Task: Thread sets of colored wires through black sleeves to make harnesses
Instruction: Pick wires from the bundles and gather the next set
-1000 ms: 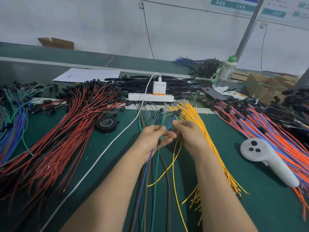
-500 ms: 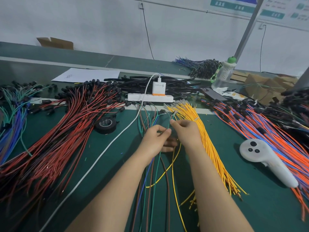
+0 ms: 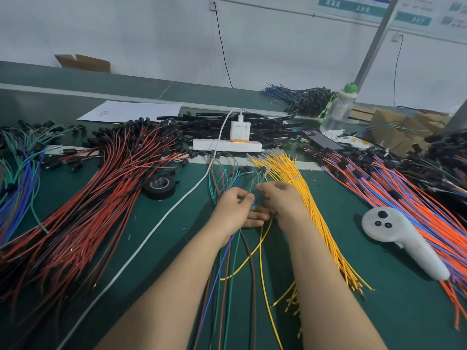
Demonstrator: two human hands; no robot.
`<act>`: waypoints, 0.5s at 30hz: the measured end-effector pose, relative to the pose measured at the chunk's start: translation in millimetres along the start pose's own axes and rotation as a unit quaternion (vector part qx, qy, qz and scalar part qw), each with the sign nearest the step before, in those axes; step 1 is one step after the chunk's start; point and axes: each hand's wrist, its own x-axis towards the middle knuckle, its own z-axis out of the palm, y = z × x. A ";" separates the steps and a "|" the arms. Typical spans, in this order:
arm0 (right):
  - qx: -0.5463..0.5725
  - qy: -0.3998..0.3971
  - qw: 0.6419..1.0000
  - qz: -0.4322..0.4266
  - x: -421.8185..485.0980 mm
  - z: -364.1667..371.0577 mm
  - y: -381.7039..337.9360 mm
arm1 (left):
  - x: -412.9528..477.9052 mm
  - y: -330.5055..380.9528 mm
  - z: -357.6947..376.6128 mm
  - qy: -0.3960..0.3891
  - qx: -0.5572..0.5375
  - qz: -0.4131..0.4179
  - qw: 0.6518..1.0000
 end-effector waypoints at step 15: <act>-0.026 0.015 0.999 -0.023 1.7 -0.3 1.5 | 4.1 -1.4 -1.7 0.014 -0.061 0.005 0.998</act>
